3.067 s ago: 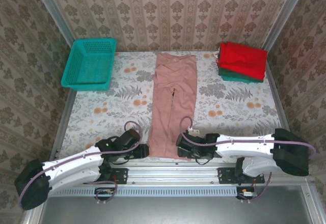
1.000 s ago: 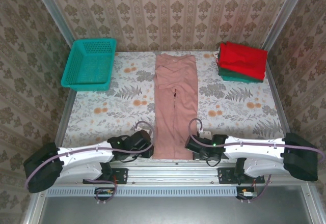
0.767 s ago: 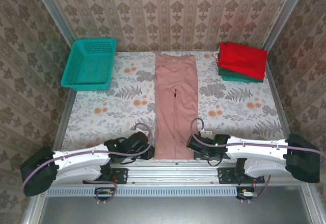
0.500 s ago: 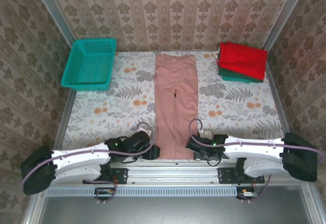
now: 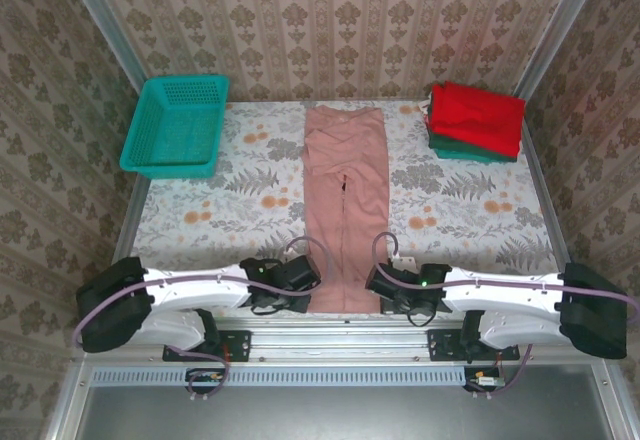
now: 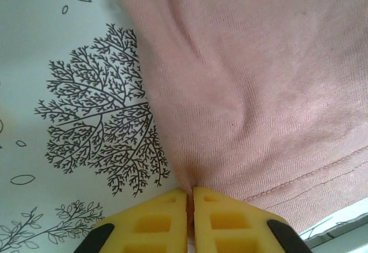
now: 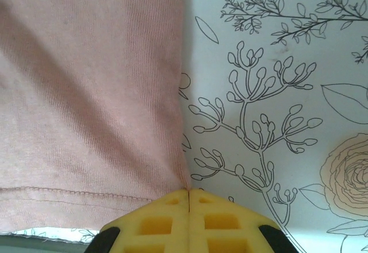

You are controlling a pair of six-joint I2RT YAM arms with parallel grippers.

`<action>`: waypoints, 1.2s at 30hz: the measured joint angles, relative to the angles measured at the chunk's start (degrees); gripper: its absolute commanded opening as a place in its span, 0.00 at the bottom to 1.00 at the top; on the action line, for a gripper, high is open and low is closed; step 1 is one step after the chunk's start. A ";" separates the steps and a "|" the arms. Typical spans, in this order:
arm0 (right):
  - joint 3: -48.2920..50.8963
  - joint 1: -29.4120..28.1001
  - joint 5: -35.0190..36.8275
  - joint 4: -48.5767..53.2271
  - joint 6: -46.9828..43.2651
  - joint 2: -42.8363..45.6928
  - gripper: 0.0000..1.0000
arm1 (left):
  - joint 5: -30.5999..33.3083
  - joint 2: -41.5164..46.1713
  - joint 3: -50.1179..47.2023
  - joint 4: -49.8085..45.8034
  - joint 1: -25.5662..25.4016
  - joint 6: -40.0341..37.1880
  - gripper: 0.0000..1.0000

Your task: Fold and stack the t-shirts

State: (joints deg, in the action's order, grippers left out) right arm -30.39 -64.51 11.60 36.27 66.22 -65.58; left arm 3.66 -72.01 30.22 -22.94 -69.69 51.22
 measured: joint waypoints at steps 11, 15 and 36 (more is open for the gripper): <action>0.68 0.44 -0.02 0.17 0.00 1.22 0.00 | -1.05 7.63 -7.10 6.47 0.66 1.36 0.00; 1.01 0.74 -0.02 0.22 -0.02 1.73 0.00 | -1.70 11.76 -10.21 7.63 1.75 2.38 0.00; 3.23 0.42 -2.58 -1.79 0.50 1.55 0.13 | -2.78 19.58 -15.30 12.94 0.74 6.01 0.60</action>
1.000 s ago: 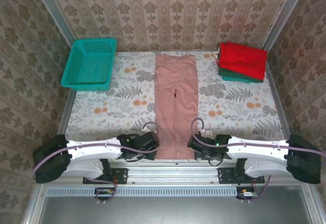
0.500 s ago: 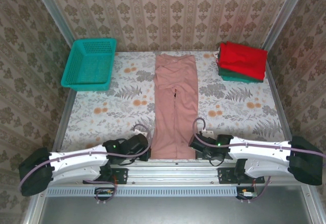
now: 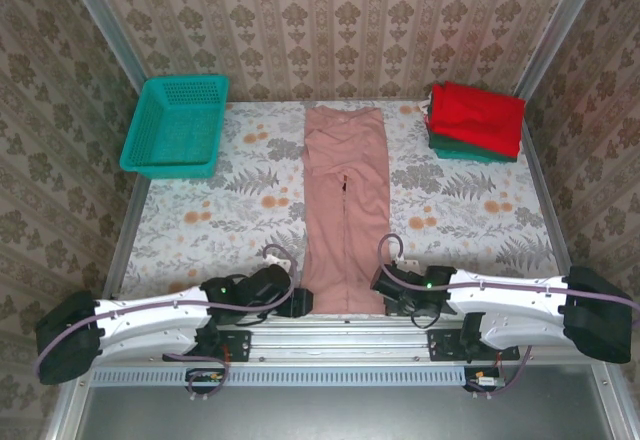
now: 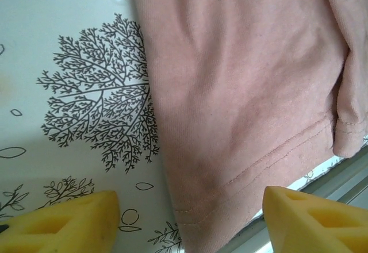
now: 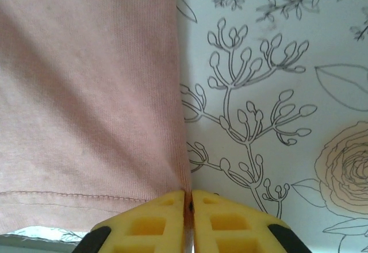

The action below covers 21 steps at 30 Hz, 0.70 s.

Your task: Fold and stack the t-shirts

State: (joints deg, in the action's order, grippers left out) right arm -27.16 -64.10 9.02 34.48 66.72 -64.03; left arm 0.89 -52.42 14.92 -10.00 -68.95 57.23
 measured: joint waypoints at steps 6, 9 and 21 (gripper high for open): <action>0.00 -0.57 -0.07 -0.50 1.01 -0.07 0.04 | 2.69 -3.17 0.09 0.07 -0.07 0.59 0.38; -0.35 -0.66 -0.02 0.02 0.96 0.85 0.02 | 3.15 -5.22 1.16 -0.42 -0.07 0.61 0.38; -0.92 -0.66 0.02 0.48 0.92 2.12 0.00 | 3.34 -4.28 2.43 -1.79 -0.85 1.11 0.41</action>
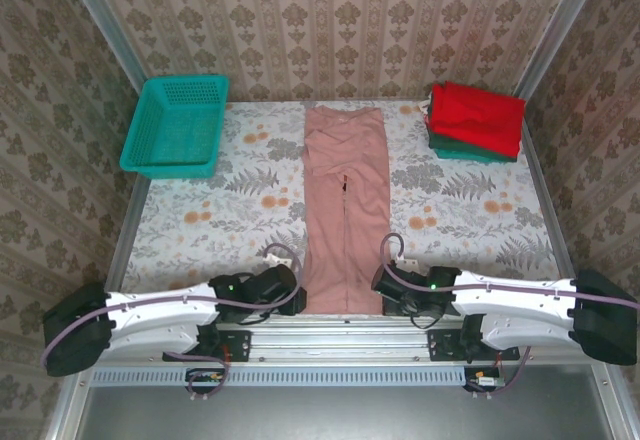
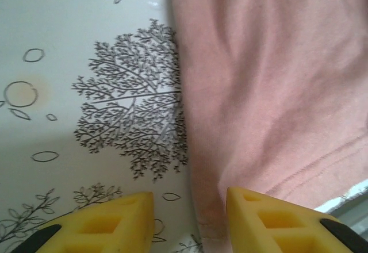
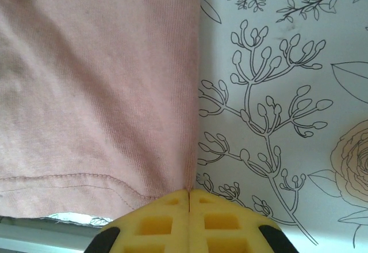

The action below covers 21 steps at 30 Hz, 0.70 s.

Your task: Fold and stack the t-shirts

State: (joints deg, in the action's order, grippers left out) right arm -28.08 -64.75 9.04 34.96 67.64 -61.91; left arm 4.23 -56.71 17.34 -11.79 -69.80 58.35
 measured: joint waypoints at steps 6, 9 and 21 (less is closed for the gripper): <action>0.00 0.22 0.00 -0.02 -0.17 -0.92 0.00 | -2.47 -1.46 3.19 1.64 -1.81 0.00 0.47; 0.00 0.22 0.00 -0.02 -0.20 -1.05 0.00 | -2.93 -3.54 3.43 1.53 -1.81 0.20 0.52; 0.00 0.44 0.04 -0.02 -0.39 -1.05 0.00 | -2.64 -12.61 9.60 -3.85 -1.92 0.00 0.48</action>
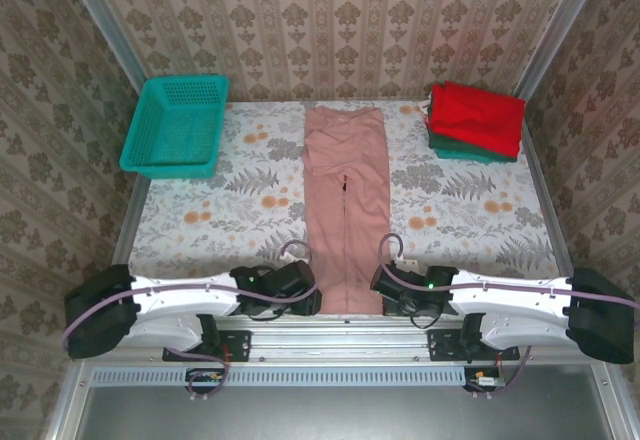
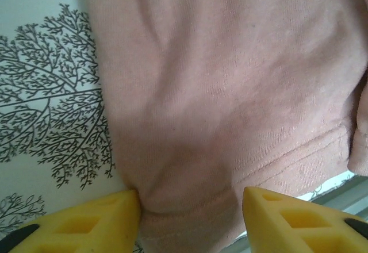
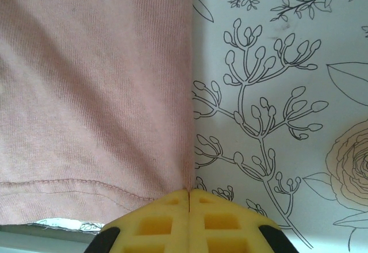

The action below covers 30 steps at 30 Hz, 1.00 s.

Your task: Fold and stack the t-shirts

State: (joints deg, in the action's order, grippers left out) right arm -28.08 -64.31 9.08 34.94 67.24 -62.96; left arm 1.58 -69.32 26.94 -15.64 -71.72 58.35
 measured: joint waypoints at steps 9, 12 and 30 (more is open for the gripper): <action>-0.07 0.22 0.55 1.11 -0.24 0.42 0.00 | 1.66 -6.73 5.75 -5.53 -0.68 -1.62 0.12; -0.09 0.22 1.07 1.60 -0.63 2.01 0.00 | 1.20 -8.26 7.04 -4.57 -0.68 -2.45 0.00; -11.13 7.54 3.43 4.44 -8.83 2.36 0.00 | -4.28 -0.68 7.61 1.53 10.91 -8.50 0.00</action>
State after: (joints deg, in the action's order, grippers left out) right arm -39.20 -56.77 12.51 39.38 58.41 -60.60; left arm -2.70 -70.00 34.54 -14.11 -60.82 49.84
